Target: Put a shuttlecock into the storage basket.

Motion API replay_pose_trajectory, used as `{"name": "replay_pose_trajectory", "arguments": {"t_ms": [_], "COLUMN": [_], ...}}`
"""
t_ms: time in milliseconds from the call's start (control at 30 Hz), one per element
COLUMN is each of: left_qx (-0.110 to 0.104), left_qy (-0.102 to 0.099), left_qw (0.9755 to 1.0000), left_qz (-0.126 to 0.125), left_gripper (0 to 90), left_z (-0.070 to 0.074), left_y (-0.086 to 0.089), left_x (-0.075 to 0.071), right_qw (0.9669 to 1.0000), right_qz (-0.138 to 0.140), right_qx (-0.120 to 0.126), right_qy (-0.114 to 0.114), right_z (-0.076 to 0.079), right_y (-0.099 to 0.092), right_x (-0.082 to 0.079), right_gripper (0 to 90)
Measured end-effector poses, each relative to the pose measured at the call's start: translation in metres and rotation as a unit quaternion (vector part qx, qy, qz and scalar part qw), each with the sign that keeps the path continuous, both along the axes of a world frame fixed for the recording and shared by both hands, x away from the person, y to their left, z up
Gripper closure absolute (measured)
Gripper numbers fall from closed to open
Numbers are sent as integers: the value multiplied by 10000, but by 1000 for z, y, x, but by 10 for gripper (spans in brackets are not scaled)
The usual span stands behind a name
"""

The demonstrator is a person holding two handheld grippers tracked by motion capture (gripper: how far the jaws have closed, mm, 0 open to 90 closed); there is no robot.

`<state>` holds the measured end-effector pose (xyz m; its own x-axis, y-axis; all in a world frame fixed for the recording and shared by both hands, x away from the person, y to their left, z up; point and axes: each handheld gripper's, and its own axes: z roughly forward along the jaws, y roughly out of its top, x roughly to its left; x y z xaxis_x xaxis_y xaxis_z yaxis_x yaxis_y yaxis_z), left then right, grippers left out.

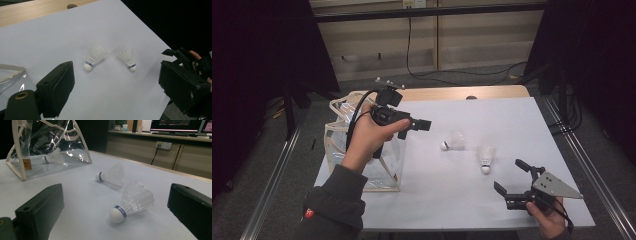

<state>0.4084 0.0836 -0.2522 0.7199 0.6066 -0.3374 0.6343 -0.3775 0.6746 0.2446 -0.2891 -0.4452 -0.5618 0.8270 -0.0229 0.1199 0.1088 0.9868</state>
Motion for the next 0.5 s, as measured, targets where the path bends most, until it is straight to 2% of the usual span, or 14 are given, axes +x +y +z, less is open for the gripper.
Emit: {"name": "replay_pose_trajectory", "arguments": {"t_ms": [500], "left_qx": [-40], "left_qy": [61], "left_qw": [9999], "left_qz": [-115], "left_gripper": [127], "left_z": [-13], "left_y": [-17], "left_x": [-4], "right_qw": [10000], "right_qz": [-4], "right_qx": [21], "right_qy": [8], "right_z": [0], "right_y": [0], "right_x": [0], "right_gripper": [3]}}
